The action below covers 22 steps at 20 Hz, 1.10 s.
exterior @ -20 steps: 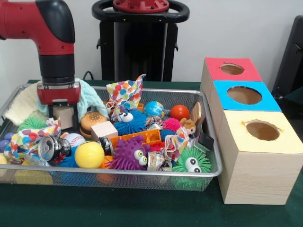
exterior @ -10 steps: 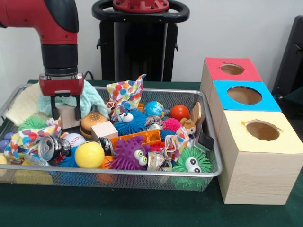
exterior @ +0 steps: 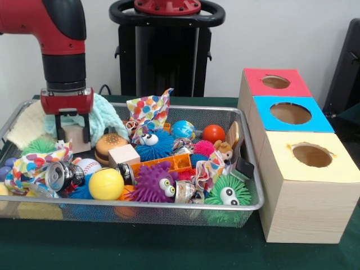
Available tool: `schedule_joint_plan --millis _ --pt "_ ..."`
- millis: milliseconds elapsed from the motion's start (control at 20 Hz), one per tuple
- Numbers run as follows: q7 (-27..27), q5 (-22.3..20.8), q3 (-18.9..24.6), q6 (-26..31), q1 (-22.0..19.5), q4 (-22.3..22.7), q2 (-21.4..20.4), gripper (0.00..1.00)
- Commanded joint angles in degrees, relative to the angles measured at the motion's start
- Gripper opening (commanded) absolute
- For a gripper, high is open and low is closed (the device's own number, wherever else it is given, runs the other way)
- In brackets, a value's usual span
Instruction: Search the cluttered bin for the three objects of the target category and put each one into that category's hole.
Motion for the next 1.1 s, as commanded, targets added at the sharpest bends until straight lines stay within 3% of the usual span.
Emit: schedule_joint_plan --millis 50,650,1100 --pt "-3.97 0.47 0.93 11.82 -2.22 -5.19 3.18 0.0" --pt "-3.22 2.95 3.25 11.92 -3.2 -3.24 0.63 0.0" --pt "0.4 10.5 5.79 16.06 -1.3 2.24 -9.61 0.0"
